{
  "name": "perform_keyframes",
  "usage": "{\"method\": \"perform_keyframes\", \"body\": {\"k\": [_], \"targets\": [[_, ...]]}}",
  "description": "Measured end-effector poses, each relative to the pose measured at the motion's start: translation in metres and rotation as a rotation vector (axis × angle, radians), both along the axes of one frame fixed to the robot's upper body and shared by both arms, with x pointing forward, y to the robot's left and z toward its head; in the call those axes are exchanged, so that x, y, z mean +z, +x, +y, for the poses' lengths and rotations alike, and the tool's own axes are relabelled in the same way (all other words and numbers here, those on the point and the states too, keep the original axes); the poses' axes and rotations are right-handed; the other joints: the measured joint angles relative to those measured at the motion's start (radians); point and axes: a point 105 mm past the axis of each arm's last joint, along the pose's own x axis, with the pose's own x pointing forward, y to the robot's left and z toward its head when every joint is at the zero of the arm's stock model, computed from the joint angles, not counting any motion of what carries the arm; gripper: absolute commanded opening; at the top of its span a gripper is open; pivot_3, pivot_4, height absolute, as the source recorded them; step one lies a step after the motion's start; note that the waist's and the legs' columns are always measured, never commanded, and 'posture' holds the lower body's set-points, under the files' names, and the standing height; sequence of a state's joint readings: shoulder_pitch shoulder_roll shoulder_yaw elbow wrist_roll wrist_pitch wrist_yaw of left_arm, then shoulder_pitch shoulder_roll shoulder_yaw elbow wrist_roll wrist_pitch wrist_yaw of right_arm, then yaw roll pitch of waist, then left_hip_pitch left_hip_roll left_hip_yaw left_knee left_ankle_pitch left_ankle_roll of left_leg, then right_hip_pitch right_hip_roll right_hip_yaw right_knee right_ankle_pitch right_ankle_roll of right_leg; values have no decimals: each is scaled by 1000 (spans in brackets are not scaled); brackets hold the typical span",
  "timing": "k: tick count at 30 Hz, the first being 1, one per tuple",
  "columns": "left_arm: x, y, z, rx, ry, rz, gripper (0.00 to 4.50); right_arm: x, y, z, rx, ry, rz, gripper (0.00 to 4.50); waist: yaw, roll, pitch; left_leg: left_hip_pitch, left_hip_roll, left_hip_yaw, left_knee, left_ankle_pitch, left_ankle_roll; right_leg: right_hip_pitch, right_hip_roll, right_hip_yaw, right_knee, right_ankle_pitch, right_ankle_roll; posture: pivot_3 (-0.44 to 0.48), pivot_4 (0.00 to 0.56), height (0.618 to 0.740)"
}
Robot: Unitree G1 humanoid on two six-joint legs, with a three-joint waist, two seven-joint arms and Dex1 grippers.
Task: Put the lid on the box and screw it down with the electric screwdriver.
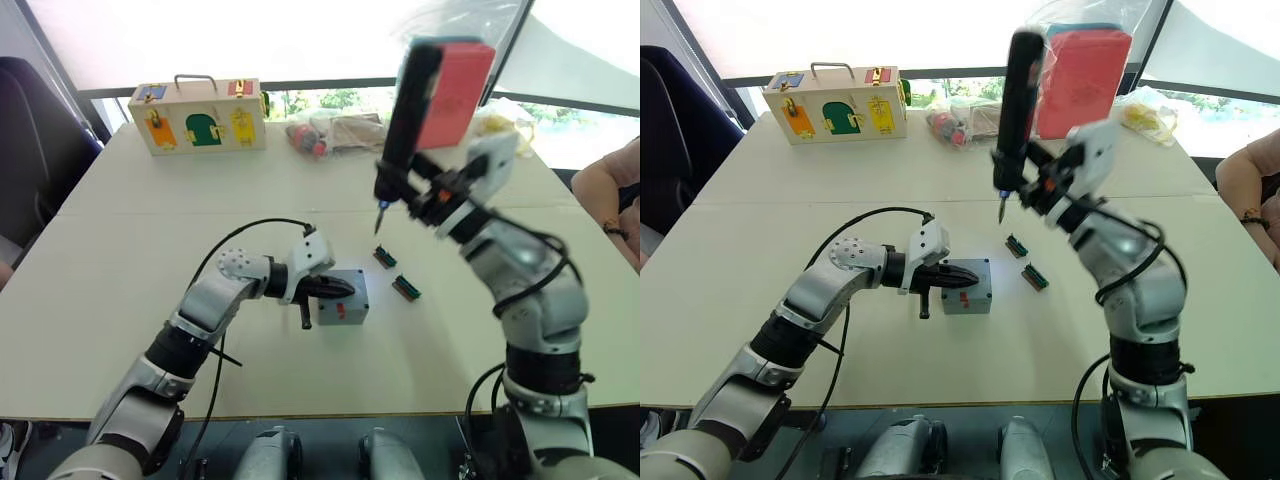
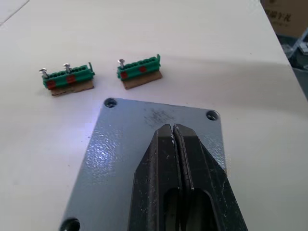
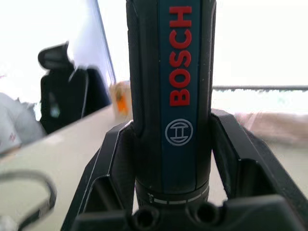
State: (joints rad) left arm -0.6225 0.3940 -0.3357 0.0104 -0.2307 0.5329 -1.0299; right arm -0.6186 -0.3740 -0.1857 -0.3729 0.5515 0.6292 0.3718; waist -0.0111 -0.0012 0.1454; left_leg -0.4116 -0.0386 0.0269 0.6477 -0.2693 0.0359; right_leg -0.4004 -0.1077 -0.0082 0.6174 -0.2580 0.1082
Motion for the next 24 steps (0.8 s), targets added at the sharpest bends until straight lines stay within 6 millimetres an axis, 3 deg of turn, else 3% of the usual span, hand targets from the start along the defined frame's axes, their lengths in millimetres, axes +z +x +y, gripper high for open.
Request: {"method": "perform_keyframes", "body": {"k": [5, 7, 10, 13, 15, 18, 21, 24], "targets": [[12, 22, 0, 200, -117, -115, 0, 0, 22, -10, -42, 202, 191, 1895, -1, 0, 1, -12, 0, 1, 2, 2, -3, -12, 0, 0, 5, 1, 1, 0, 150, 740], [24, 30, 9, 250, -152, -121, 0, 0, 30, -18, -37, 279, 289, 1895, 0, 0, 2, -18, -1, 1, 5, 4, -5, -20, 0, 0, 11, 1, 1, 0, 150, 740], [40, 26, 19, 188, -164, -52, 0, 10, 33, -30, -28, 274, 382, 1895, 0, 2, 7, -23, -1, 1, 5, 8, -7, -26, 0, -1, 13, 1, 1, 0, 150, 740], [61, 13, 32, 88, -173, -1, 0, 13, 31, -55, -51, 215, 538, 1895, -1, 2, 7, -23, 0, 1, 4, 8, -6, -25, 0, -1, 13, 0, 1, 0, 150, 740], [69, 2, 43, 28, -117, -9, 0, -5, 24, -77, -126, 76, 687, 1895, -2, 2, 8, -24, 0, 1, 3, 8, -5, -25, 0, -1, 11, 0, 0, 0, 150, 740], [78, -12, 58, -34, -35, -40, 0, -53, 10, -113, -220, -9, 952, 1895, -1, 2, 8, -24, -1, 2, 3, 6, -3, -24, 0, -1, 9, 0, 0, 0, 150, 740], [71, -30, 64, -106, 50, -43, 0, -111, -13, -126, -201, -72, 1193, 1895, -4, 2, 8, -24, -1, 3, 3, 6, -1, -24, 0, -1, 8, 0, 1, 0, 150, 740], [54, -41, 69, -143, 103, -5, 0, -141, -26, -131, -187, -85, 1323, 1895, -11, 7, 13, -24, 0, 5, 6, 7, 1, -25, 1, 1, 11, 1, 1, 0, 150, 740]]}}
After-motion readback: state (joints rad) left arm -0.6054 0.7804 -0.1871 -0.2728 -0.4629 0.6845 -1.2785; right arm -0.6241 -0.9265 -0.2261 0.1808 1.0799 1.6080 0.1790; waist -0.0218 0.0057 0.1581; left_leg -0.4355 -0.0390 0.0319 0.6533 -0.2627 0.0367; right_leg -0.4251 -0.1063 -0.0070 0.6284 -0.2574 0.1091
